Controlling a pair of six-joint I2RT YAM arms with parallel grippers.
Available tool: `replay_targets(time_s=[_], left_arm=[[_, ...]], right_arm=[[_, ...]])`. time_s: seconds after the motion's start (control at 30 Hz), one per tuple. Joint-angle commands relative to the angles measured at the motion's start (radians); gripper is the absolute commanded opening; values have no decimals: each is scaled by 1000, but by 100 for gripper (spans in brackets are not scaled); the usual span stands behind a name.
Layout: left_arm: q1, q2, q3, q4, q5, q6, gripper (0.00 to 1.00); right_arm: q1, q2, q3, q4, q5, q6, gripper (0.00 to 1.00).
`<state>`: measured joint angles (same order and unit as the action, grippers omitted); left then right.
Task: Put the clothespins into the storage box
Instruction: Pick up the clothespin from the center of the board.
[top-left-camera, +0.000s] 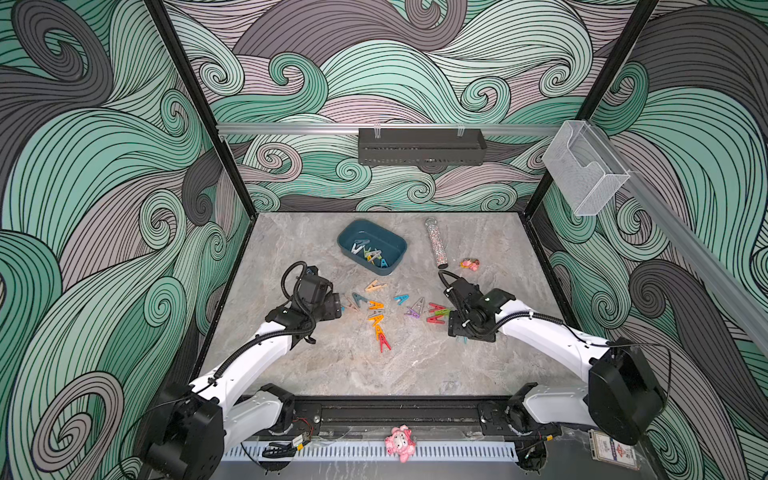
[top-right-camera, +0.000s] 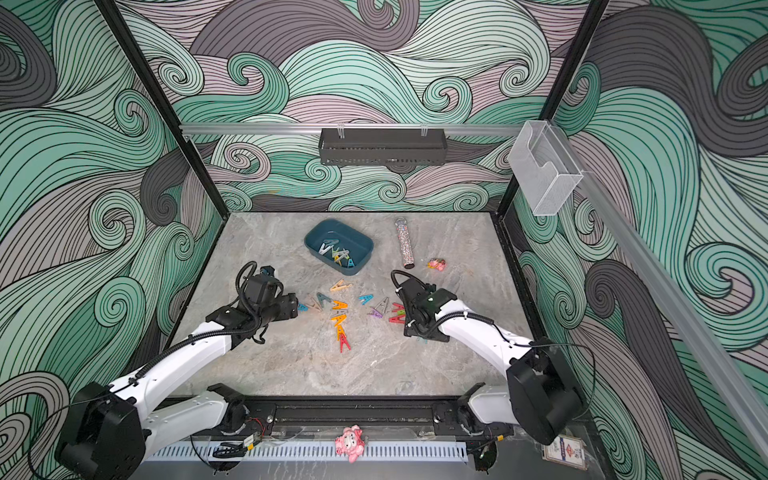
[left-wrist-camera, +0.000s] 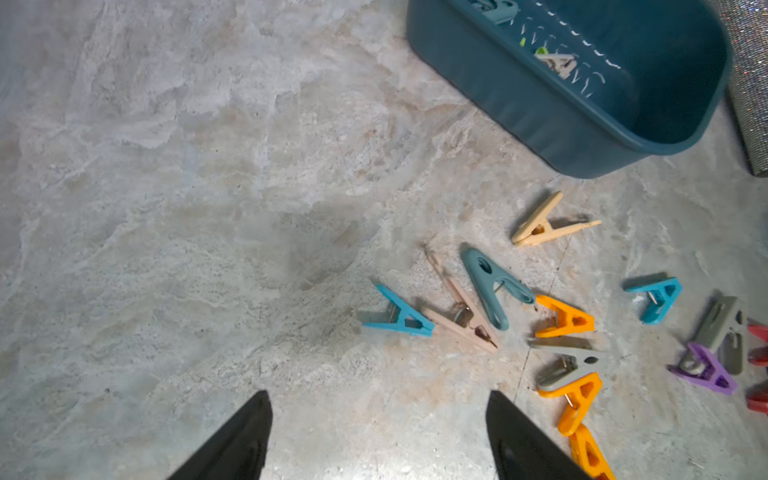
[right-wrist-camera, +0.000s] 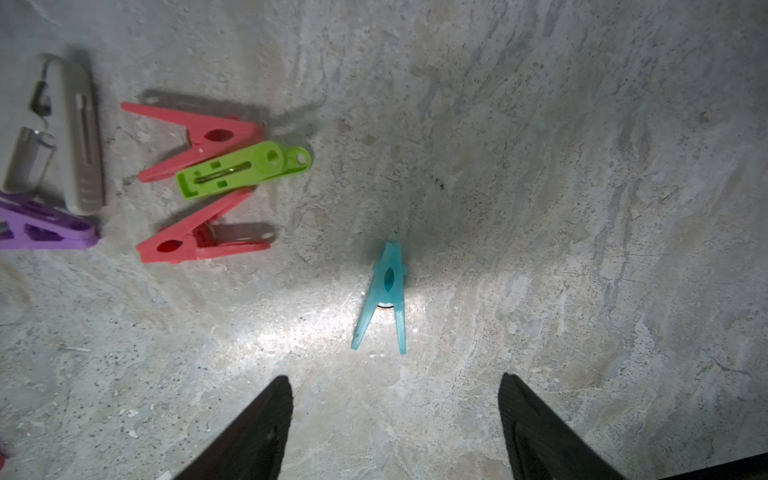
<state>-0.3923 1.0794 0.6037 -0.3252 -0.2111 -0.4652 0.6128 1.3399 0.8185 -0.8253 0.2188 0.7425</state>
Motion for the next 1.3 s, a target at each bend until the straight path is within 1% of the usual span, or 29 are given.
replay_targets(time_s=[0.0, 0.3, 0.7, 0.87, 1.03, 1.27], left_arm=[[-3, -11, 5, 39, -31, -47, 83], [-3, 62, 29, 49, 19, -36, 82], [-5, 105, 37, 50, 58, -36, 81], [-6, 119, 41, 43, 68, -45, 81], [-6, 142, 58, 36, 90, -45, 81], [-6, 220, 87, -8, 95, -40, 80]], right_arm=[[-15, 5, -25, 10, -5, 34, 78], [-33, 75, -20, 53, -15, 17, 73], [-47, 153, -57, 180, -51, -3, 51], [-49, 176, -68, 206, -36, -13, 42], [-50, 193, -80, 230, -45, -17, 36], [-50, 194, -81, 240, -50, -25, 31]])
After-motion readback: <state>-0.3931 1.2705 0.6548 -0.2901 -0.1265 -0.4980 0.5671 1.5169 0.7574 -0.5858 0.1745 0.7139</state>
